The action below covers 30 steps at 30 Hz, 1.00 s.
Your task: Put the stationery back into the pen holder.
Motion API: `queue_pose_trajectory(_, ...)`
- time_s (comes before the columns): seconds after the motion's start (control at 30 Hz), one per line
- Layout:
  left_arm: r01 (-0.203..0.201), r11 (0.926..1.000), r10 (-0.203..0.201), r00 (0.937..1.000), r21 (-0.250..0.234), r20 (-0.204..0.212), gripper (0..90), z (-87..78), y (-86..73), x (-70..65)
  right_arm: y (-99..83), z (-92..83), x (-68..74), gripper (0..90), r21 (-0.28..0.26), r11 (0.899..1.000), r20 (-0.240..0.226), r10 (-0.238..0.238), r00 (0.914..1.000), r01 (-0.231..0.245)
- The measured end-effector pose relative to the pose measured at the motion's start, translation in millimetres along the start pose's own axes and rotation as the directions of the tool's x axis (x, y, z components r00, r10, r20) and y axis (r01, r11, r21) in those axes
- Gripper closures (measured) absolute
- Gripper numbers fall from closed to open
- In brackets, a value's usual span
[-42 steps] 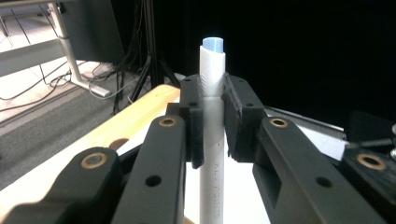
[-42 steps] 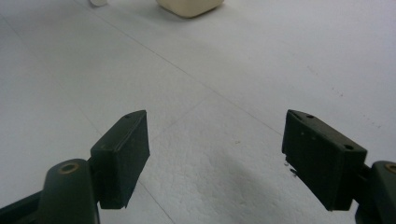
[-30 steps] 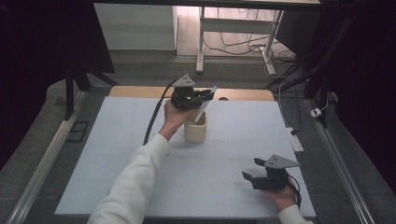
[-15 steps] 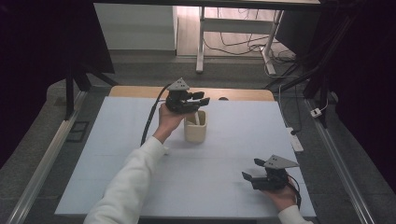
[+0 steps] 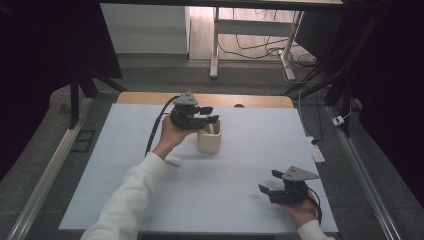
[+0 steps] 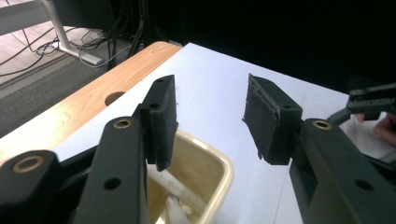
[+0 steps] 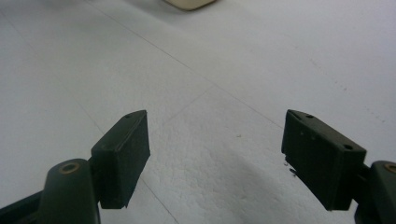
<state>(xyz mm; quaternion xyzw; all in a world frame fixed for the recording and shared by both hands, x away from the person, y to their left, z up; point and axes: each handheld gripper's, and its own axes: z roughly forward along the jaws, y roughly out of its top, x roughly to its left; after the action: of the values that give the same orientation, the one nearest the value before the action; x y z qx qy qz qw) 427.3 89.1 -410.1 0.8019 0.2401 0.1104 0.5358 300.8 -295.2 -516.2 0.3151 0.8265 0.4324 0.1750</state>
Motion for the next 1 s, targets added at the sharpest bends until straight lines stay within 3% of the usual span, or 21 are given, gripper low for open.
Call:
queue_pose_trajectory(0.17,-0.048,0.9980,0.048,0.9988,0.042,-0.003,52.9,-9.2,-5.8,-4.9,0.0,0.3,0.3,23.3,0.008,1.000,0.002,-0.003,1.0000,0.003)
queue_pose_trajectory(0.63,-0.104,0.9892,0.106,0.9944,0.103,-0.006,52.4,-44.1,-22.3,-10.7,0.0,0.8,0.8,23.3,0.009,1.000,0.003,-0.003,1.0000,0.003)
queue_pose_trajectory(1.0,-0.148,0.9744,0.148,0.9890,0.169,0.014,52.0,-57.2,-33.1,-15.1,0.3,-0.1,0.9,23.4,0.005,1.000,0.005,-0.005,1.0000,0.005)
